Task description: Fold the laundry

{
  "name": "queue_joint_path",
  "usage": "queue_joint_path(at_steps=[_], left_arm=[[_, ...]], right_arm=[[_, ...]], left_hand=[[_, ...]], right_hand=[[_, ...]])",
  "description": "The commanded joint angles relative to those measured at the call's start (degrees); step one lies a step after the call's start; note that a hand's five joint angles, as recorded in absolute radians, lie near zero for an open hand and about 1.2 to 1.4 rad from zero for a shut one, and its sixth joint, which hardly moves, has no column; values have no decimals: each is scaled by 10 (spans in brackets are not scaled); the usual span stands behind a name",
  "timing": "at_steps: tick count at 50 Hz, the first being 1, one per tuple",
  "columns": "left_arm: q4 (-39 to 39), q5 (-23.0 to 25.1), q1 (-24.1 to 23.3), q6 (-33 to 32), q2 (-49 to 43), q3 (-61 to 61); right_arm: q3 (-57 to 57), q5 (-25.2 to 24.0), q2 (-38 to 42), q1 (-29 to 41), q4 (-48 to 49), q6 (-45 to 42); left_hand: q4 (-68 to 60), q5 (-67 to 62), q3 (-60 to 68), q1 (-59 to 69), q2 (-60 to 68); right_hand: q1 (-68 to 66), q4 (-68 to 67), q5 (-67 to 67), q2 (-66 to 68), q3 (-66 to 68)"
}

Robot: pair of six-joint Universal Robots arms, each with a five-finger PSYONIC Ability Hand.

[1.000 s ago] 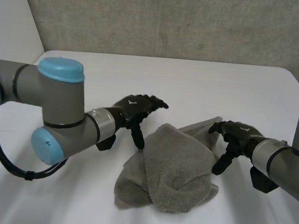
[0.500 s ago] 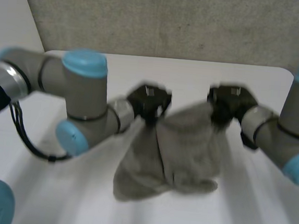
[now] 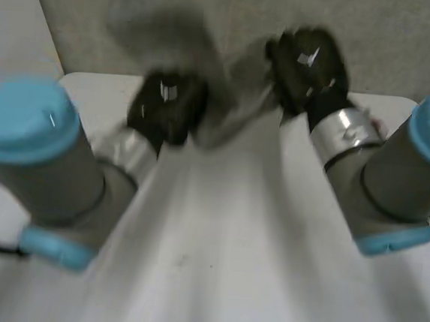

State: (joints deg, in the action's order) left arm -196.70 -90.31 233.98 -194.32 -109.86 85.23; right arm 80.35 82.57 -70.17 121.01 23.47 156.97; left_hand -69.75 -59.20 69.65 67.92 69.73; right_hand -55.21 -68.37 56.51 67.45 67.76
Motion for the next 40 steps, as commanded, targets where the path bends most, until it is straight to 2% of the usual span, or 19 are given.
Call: queue_joint_path(at_steps=[1, 7, 8, 9, 10, 11, 12, 14, 15, 17, 20, 25, 32, 38, 40], left_arm=[[11, -22, -24, 11, -21, 159], [25, -25, -60, 41, -25, 196], [39, -25, -69, 53, -22, 202], [60, -25, -78, 65, -18, 203], [61, -25, -78, 65, -18, 203], [82, -25, -84, 74, -15, 201], [82, -25, -85, 74, -15, 201], [116, -27, -94, 81, 2, 192], [116, -27, -94, 81, 2, 192], [129, -29, -96, 81, 26, 185], [128, -30, -93, 80, 48, 174], [128, -29, -81, 79, 75, 154], [117, -25, -53, 76, 87, 122], [112, -22, -45, 75, 62, 78], [123, -26, -47, 79, 28, 53]], right_arm=[[60, -33, 36, 0, -91, -29], [105, -30, 28, -7, -100, -59], [115, -33, 26, -8, -100, -60], [115, -33, 26, -8, -100, -60], [122, -34, 24, -10, -100, -60], [122, -34, 24, -10, -100, -60], [130, -33, 24, -12, -101, -60], [138, -32, 23, -18, -102, -61], [146, -33, 22, -27, -103, -61], [157, -39, 22, -35, -100, -59], [177, -42, 21, -39, -100, -61], [196, -41, 9, -39, -99, -62], [201, -41, 1, -40, -98, -62], [203, -39, 1, -39, -98, -62], [203, -39, 2, -39, -98, -62]], left_hand=[[-102, -108, 103, 121, 103], [-102, -108, 103, 121, 103], [-51, -57, 52, 69, 51], [54, 49, -53, -36, -54], [55, 50, -54, -37, -55], [149, 143, -148, -130, -148], [150, 144, -149, -131, -149], [250, 245, -249, -232, -250], [251, 245, -250, -232, -250], [353, 347, -352, -334, -352], [419, 413, -418, -400, -418], [471, 465, -470, -452, -471], [478, 472, -477, -459, -477], [498, 492, -497, -479, -498], [496, 491, -495, -478, -496]], right_hand=[[-248, -116, 135, 126, 122], [-248, -116, 135, 126, 122], [-248, -116, 135, 126, 122], [-248, -116, 135, 126, 122], [-248, -116, 135, 126, 122], [-248, -116, 135, 126, 122], [-248, -116, 135, 126, 122], [-248, -116, 135, 126, 122], [-248, -116, 135, 126, 122], [-248, -116, 135, 126, 122], [-248, -116, 135, 126, 122], [-248, -116, 135, 126, 122], [-248, -116, 135, 126, 122], [-248, -116, 135, 126, 122], [-248, -116, 135, 126, 122]])
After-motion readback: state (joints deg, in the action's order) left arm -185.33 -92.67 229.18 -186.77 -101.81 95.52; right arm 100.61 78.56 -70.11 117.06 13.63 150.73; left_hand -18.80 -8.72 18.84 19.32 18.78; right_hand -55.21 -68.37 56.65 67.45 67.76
